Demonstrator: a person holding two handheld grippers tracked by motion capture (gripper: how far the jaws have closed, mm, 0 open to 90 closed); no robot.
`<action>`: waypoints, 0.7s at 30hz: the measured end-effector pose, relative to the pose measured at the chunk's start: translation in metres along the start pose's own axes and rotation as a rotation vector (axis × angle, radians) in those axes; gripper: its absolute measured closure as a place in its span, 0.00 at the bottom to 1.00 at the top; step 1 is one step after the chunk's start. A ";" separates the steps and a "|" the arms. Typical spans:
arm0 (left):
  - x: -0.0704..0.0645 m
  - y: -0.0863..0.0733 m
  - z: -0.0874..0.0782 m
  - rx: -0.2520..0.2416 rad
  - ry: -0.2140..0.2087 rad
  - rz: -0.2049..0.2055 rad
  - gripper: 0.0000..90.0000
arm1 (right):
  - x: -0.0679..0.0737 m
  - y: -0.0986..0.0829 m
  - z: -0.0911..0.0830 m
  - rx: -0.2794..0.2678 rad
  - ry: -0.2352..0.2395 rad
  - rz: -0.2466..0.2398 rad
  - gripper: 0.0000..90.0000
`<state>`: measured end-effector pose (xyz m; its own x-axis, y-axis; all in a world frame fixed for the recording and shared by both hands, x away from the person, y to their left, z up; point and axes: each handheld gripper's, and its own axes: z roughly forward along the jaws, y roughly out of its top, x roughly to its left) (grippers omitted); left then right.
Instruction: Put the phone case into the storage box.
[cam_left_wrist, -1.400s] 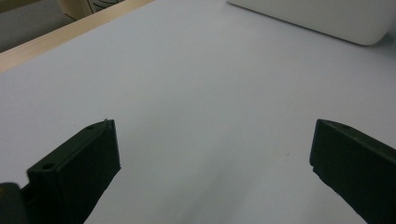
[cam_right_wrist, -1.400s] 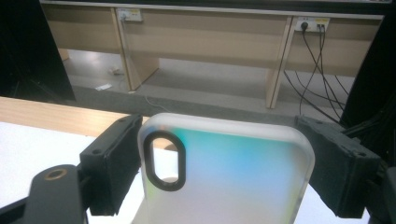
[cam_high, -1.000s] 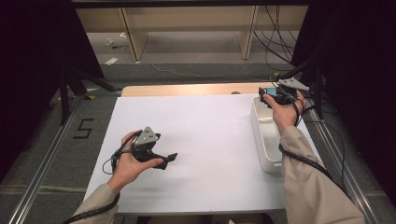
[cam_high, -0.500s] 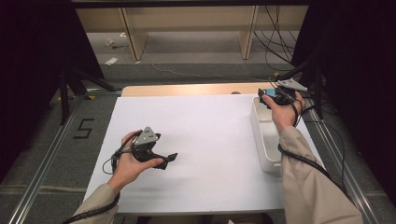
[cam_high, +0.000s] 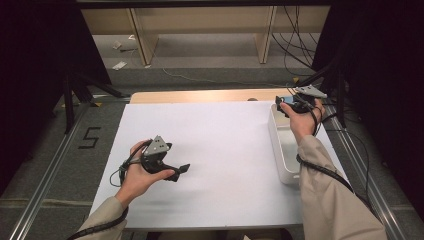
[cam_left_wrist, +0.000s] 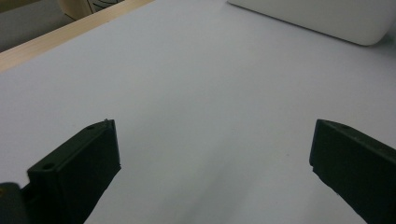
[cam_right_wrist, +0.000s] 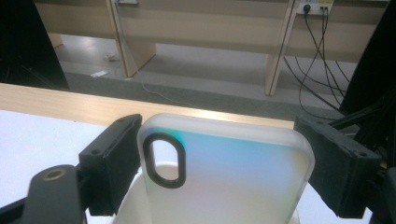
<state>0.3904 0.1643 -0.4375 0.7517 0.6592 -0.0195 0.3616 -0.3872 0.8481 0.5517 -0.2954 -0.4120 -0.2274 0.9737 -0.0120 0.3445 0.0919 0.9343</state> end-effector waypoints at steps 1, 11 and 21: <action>0.000 0.000 0.000 0.000 0.000 0.000 0.01 | 0.000 0.000 0.000 0.001 0.000 -0.001 0.21; 0.000 0.000 0.000 0.000 -0.001 0.000 0.01 | -0.001 0.000 0.004 0.001 0.002 0.001 0.20; 0.000 0.000 0.000 0.002 0.000 0.001 0.01 | -0.004 -0.003 0.010 0.030 0.009 0.018 0.11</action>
<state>0.3903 0.1642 -0.4373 0.7524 0.6584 -0.0187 0.3616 -0.3892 0.8472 0.5611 -0.2976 -0.4180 -0.2289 0.9734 0.0080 0.3760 0.0808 0.9231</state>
